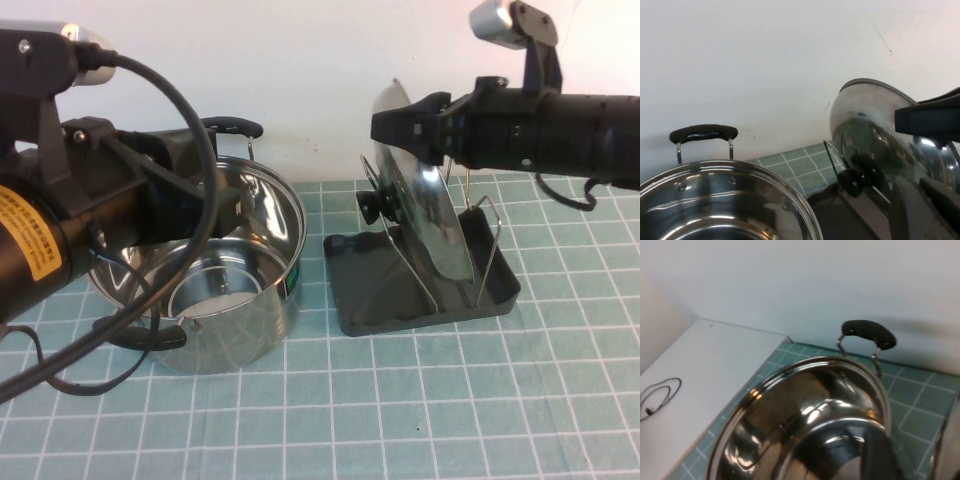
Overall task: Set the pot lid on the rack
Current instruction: Place the pot lid on the pot rack
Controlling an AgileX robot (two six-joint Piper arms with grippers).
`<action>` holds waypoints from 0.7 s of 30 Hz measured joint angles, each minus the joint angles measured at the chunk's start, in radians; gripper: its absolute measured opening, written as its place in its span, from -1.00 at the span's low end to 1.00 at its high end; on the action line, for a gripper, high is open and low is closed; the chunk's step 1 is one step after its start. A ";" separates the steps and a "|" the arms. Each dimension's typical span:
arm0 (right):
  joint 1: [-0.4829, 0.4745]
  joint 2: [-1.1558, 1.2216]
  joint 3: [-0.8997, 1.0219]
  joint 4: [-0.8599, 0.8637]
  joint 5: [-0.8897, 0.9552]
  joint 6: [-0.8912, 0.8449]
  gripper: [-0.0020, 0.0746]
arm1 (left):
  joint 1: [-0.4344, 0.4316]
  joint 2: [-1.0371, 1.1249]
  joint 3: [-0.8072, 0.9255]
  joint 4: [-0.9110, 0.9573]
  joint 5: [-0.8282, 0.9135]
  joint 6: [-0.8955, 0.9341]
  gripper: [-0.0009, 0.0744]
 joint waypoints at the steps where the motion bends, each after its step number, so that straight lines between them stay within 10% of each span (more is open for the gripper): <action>1: -0.006 0.000 0.000 -0.010 0.002 0.000 -0.08 | 0.000 0.000 0.000 0.000 0.000 -0.002 -0.98; 21: -0.101 0.000 -0.002 -0.139 0.149 -0.014 0.25 | 0.000 0.000 0.000 0.055 0.020 -0.006 -0.98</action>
